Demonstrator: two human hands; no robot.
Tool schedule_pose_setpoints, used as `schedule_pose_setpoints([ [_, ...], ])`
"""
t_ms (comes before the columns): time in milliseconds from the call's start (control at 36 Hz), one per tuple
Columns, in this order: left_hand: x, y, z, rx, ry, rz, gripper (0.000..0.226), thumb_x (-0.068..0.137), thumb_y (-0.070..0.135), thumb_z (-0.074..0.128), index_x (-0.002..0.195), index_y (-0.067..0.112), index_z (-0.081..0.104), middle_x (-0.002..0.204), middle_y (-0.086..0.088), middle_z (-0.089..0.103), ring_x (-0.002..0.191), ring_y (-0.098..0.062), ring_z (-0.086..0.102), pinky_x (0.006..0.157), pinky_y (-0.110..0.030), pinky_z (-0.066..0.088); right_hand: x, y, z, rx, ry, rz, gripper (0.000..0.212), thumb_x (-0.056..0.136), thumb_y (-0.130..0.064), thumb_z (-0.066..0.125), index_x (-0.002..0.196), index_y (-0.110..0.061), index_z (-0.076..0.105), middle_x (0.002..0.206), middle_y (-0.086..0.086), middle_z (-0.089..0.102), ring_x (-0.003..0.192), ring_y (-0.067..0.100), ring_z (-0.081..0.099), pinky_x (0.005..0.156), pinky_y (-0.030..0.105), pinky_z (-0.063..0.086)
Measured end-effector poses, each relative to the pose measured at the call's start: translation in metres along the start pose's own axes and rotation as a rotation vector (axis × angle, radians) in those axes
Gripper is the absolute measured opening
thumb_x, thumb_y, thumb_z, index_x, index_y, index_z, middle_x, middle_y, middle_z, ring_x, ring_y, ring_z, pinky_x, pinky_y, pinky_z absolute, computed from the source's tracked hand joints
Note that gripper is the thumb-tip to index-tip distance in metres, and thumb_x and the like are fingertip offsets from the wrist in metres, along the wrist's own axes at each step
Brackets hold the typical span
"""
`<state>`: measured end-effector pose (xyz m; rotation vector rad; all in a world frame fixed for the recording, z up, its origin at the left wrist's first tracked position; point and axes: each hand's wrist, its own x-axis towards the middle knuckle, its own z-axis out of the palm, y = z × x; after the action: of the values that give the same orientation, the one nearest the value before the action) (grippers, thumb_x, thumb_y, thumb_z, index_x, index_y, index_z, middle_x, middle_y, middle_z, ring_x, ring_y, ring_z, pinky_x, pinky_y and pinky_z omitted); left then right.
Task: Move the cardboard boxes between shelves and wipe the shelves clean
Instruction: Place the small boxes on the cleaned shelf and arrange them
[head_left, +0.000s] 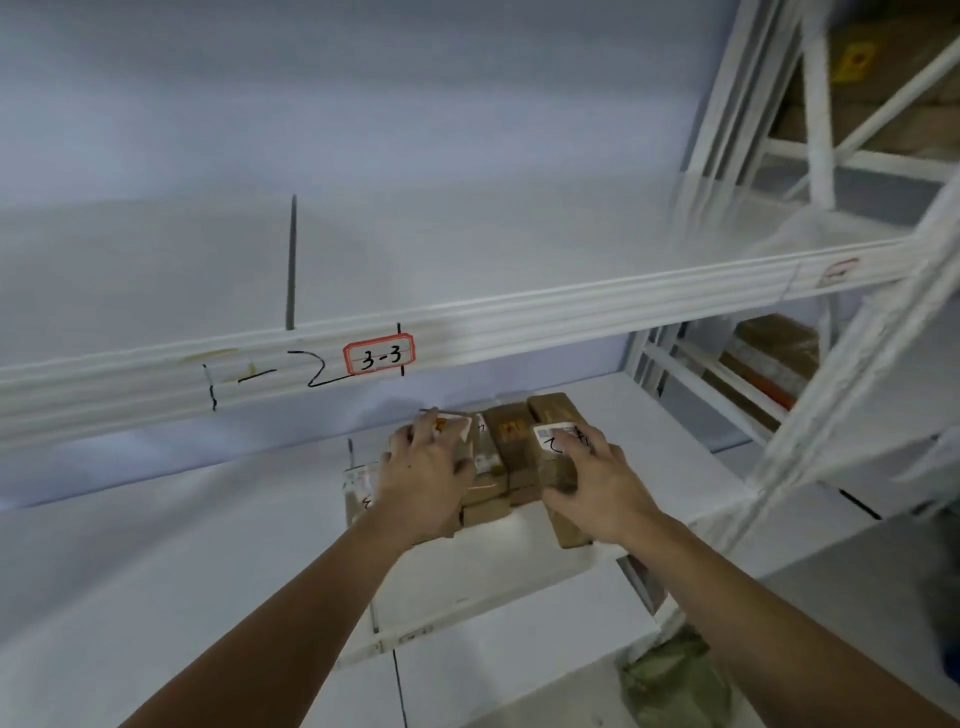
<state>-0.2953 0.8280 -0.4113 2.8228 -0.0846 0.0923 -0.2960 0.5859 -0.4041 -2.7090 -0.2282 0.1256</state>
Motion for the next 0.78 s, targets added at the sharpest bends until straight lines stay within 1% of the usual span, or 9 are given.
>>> schedule_pose_setpoints([
  [111,-0.012,0.053,0.008,0.006,-0.072,0.076,0.057,0.100,0.045,0.047,0.155,0.041,0.031,0.166,0.002,0.016,0.145,-0.037,0.024,0.115,-0.055,0.033,-0.038,0.038,-0.023,0.006,0.010,0.047,0.076,0.087,-0.050,0.064,0.154,-0.033,0.032,0.162,-0.008,0.015,0.135,0.028,0.033,0.110,0.038,0.041],
  [194,-0.022,0.099,0.015,-0.006,-0.111,0.128,0.056,0.100,0.046,0.045,0.155,0.043,0.031,0.166,0.004,0.017,0.146,-0.037,0.023,0.116,-0.053,0.032,-0.070,0.074,-0.043,-0.002,0.024,0.099,0.079,0.086,-0.051,0.063,0.155,-0.033,0.030,0.163,-0.007,0.016,0.135,0.028,0.033,0.112,0.037,0.039],
  [250,-0.030,0.135,0.021,-0.020,-0.128,0.163,0.056,0.101,0.046,0.044,0.155,0.044,0.031,0.166,0.005,0.018,0.145,-0.036,0.024,0.118,-0.050,0.030,-0.095,0.101,-0.058,-0.001,0.037,0.134,0.079,0.087,-0.052,0.062,0.156,-0.033,0.029,0.163,-0.006,0.015,0.137,0.028,0.032,0.114,0.037,0.038],
  [333,-0.045,0.197,0.030,-0.036,-0.158,0.212,0.055,0.102,0.045,0.043,0.155,0.044,0.030,0.166,0.007,0.016,0.144,-0.033,0.026,0.117,-0.046,0.030,-0.137,0.143,-0.081,-0.006,0.072,0.186,0.079,0.088,-0.055,0.060,0.157,-0.033,0.028,0.164,-0.007,0.016,0.140,0.028,0.031,0.115,0.037,0.036],
  [444,-0.062,0.273,0.055,-0.035,-0.172,0.316,0.055,0.102,0.044,0.042,0.155,0.043,0.031,0.167,0.006,0.017,0.143,-0.034,0.027,0.117,-0.043,0.031,-0.192,0.202,-0.111,-0.043,0.100,0.248,0.074,0.091,-0.055,0.060,0.155,-0.031,0.032,0.162,-0.006,0.020,0.135,0.030,0.037,0.112,0.037,0.036],
  [556,-0.075,0.341,0.080,-0.036,-0.203,0.416,0.055,0.103,0.047,0.041,0.156,0.042,0.030,0.167,0.004,0.015,0.144,-0.032,0.026,0.115,-0.044,0.032,-0.242,0.257,-0.136,-0.026,0.122,0.335,0.072,0.093,-0.051,0.060,0.155,-0.028,0.033,0.163,-0.002,0.020,0.138,0.034,0.036,0.113,0.037,0.035],
  [667,-0.085,0.398,0.104,-0.058,-0.242,0.490,0.054,0.102,0.047,0.042,0.155,0.042,0.030,0.166,0.007,0.016,0.143,-0.029,0.026,0.115,-0.044,0.033,-0.280,0.303,-0.154,-0.045,0.118,0.421,0.072,0.095,-0.052,0.058,0.156,-0.026,0.031,0.165,-0.001,0.017,0.141,0.029,0.034,0.113,0.035,0.034],
  [778,-0.082,0.446,0.128,-0.068,-0.279,0.553,0.055,0.101,0.047,0.044,0.155,0.042,0.031,0.166,0.008,0.015,0.141,-0.030,0.028,0.115,-0.047,0.035,-0.304,0.339,-0.169,-0.031,0.129,0.490,0.074,0.095,-0.051,0.059,0.157,-0.027,0.029,0.165,-0.001,0.018,0.143,0.030,0.032,0.116,0.037,0.032],
])
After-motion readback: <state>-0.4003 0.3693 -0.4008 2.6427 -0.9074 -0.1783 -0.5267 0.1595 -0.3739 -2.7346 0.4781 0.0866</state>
